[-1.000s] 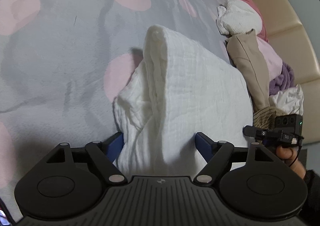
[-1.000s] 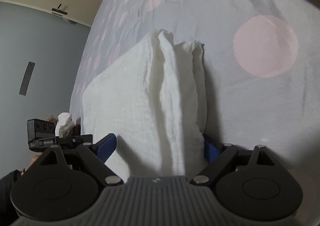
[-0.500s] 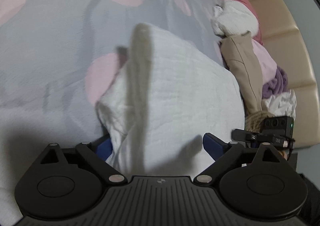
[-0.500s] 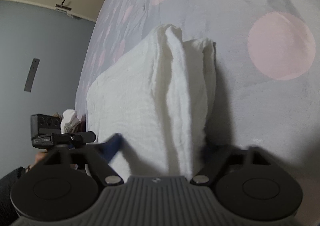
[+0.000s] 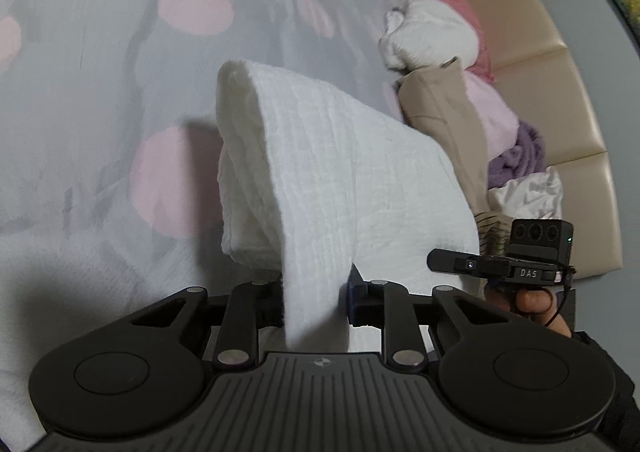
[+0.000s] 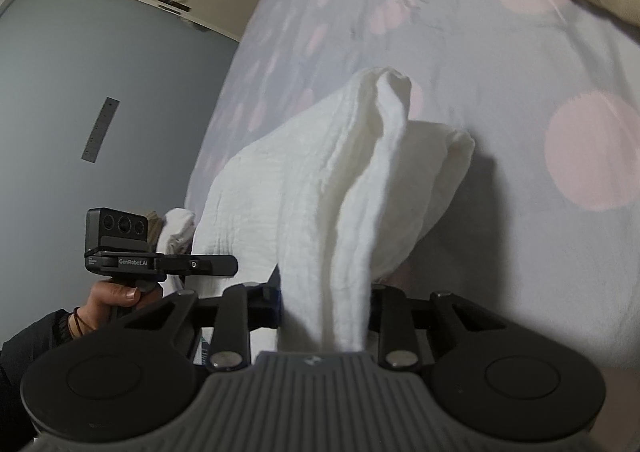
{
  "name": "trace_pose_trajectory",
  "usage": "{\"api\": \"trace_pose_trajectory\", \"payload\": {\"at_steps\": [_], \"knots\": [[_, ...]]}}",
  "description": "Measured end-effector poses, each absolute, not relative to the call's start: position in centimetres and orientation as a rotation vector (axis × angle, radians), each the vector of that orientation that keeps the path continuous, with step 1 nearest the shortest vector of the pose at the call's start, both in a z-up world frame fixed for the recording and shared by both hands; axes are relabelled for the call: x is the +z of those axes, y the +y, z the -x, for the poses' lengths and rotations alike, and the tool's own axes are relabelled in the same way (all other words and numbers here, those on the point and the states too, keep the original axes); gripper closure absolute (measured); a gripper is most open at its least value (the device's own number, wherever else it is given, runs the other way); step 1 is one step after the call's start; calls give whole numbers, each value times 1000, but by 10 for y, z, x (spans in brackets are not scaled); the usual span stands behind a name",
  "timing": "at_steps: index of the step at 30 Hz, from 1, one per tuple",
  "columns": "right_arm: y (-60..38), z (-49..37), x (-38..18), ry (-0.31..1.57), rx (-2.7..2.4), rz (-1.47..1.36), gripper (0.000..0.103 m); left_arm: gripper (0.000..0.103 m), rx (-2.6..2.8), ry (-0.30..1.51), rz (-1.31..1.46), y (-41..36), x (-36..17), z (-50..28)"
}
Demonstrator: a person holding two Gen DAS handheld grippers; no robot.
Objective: Fold clothes
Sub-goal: 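Lift the folded bundle with both grippers and carry it toward the bed edge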
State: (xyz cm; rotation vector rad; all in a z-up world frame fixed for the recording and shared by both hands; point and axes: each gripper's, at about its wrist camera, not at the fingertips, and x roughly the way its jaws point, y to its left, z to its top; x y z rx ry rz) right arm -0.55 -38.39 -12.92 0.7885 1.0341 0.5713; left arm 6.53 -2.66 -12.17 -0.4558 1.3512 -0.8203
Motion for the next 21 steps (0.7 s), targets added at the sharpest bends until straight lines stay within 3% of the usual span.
{"api": "trace_pose_trajectory", "payload": {"at_steps": [12,21], "knots": [[-361,0,-66,936,601,-748,74,82,-837,1209,506,6,-65,-63],[-266,-31,-8,918,703,-745,74,82,-751,1145,532,104,8,-62]]}}
